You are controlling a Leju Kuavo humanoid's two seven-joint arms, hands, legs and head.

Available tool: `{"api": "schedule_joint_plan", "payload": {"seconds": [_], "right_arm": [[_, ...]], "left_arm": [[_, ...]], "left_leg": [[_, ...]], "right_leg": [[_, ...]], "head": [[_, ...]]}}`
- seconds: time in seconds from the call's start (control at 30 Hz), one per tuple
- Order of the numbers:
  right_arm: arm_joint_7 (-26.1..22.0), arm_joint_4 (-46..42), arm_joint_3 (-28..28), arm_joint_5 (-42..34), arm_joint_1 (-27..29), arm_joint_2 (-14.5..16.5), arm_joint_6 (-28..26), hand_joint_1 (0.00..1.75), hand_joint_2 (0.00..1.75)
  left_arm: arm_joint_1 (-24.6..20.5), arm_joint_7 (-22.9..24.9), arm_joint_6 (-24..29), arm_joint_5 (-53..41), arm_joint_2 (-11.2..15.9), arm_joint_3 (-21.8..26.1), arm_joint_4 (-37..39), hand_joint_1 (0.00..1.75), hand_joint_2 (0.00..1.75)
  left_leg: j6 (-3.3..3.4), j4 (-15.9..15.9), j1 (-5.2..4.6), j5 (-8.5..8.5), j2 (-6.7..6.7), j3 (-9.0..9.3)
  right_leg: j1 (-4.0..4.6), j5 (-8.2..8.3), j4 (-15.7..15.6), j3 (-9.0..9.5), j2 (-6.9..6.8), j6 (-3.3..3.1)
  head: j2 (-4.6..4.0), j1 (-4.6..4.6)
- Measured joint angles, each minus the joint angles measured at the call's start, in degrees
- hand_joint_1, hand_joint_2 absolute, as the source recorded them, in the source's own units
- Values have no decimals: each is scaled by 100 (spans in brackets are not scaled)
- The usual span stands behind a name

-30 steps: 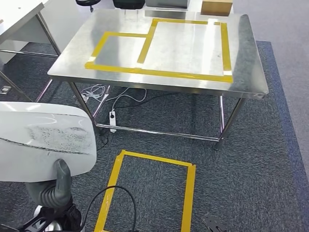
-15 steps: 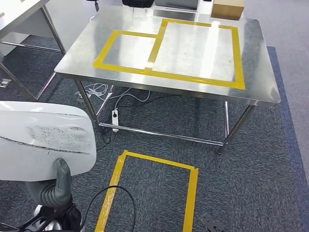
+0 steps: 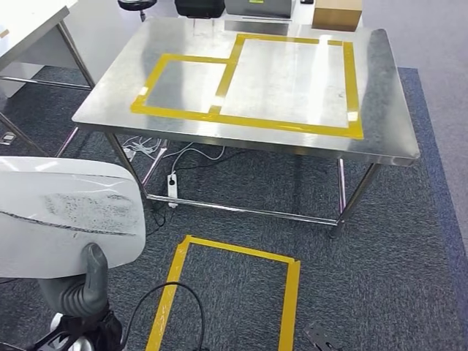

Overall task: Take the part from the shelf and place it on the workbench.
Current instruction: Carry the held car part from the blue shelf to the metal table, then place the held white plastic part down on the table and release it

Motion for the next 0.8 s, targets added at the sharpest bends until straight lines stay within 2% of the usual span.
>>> {"api": "schedule_joint_plan", "payload": {"seconds": [0.03, 0.07, 0.1, 0.17, 0.27, 0.3, 0.33, 0.4, 0.43, 0.47, 0.5, 0.53, 0.57, 0.63, 0.7, 0.73, 0.8], "right_arm": [[-2, 1, 3, -2, 3, 2, 3, 0, 0], [-4, 1, 5, -7, 0, 4, 3, 0, 0], [-6, 1, 7, -14, -3, 5, 2, 0, 0], [-11, 2, 8, -30, -9, 7, 2, 0, 0], [-27, 3, 10, -55, -11, 7, 13, 0, 0], [-34, 3, 11, -67, -18, 8, 17, 0, 0], [-40, 3, 11, -76, -25, 10, 20, 0, 0], [-47, 3, 13, -91, -16, 15, 25, 0, 0], [-49, 3, 13, -94, 1, 15, 26, 0, 0], [-49, 3, 13, -96, 18, 15, 26, 0, 0], [-50, 3, 13, -97, 29, 15, 25, 0, 0], [-53, 3, 13, -98, 34, 15, 25, 0, 0], [-57, 4, 13, -99, 33, 15, 25, 0, 0], [-64, 5, 14, -102, 28, 15, 26, 0, 0], [-66, 5, 14, -102, 43, 15, 27, 0, 0], [-67, 5, 14, -101, 51, 20, 28, 0, 0], [-69, 5, 14, -101, 48, 25, 28, 0, 0]], "left_arm": [[0, 1, -1, -7, 1, -1, -1, 175, 175], [0, 3, -2, -13, 2, -1, -1, 175, 175], [-3, 5, -4, -20, 2, -2, -5, 175, 175], [-1, 9, -8, -29, 1, -1, -13, 175, 175], [15, 9, -14, -41, -1, 7, -20, 175, 175], [18, 9, -19, -44, -2, 9, -21, 175, 175], [20, 9, -26, -45, -3, 9, -23, 175, 175], [22, 9, -38, -46, -4, 9, -24, 175, 175], [26, 9, -41, -45, -3, 9, -24, 175, 175], [30, 9, -43, -45, -3, 9, -24, 175, 175], [34, 9, -44, -44, -4, 9, -24, 175, 175], [35, 9, -46, -44, -4, 9, -24, 175, 175], [34, 9, -48, -44, -4, 9, -24, 175, 175], [31, 10, -54, -38, -5, 10, -23, 175, 175], [33, 11, -61, -30, -5, 10, -23, 175, 175], [34, 11, -62, -27, -5, 10, -23, 175, 175], [23, 11, -63, -27, -3, 11, -26, 175, 175]], "left_leg": [[24, -355, 0, 252, 4, 121], [54, -685, -15, 411, 12, 255], [89, -960, -32, 471, 20, 375], [151, -1189, -69, 383, 24, 486], [253, -1304, -51, 329, 0, 613], [285, -1319, -43, 315, -3, 667], [310, -1327, -42, 298, -1, 705], [350, -1326, -64, 246, -5, 742], [359, -1325, -79, 214, -12, 769], [362, -1325, -91, 177, -20, 810], [360, -1325, -101, 134, -28, 868], [352, -1325, -108, 85, -32, 937], [341, -1328, -113, 39, -30, 1000], [291, -1332, -117, -39, -26, 1065], [223, -1302, -118, -66, -25, 1116], [193, -1274, -118, -82, -23, 1146], [134, -1048, -110, -174, -13, 1123]], "right_leg": [[-1, -41, -1, 56, 3, 18], [5, -84, -8, 95, 4, 48], [8, -119, -16, 113, 2, 87], [14, -140, -46, 133, -16, 172], [4, -157, 34, 197, -33, 271], [3, -241, 184, 122, -26, 285], [3, -370, 463, -52, -17, 287], [9, -614, 1156, -534, -9, 290], [12, -643, 1382, -744, -8, 287], [16, -544, 1398, -853, -7, 282], [21, -333, 1215, -861, -6, 268], [27, -46, 873, -782, -6, 245], [39, 160, 550, -687, -6, 221], [74, 236, 137, -537, -15, 158], [92, 173, 59, -445, -18, 76], [82, 220, 34, -370, -14, 36], [50, 206, -9, -217, -9, -22]], "head": [[0, 0], [0, 3], [0, 4], [0, 16], [0, 31], [0, 44], [0, 55], [0, 72], [0, 72], [0, 73], [0, 74], [0, 73], [-1, 68], [-1, 57], [0, 46], [0, 43], [0, 16]]}}
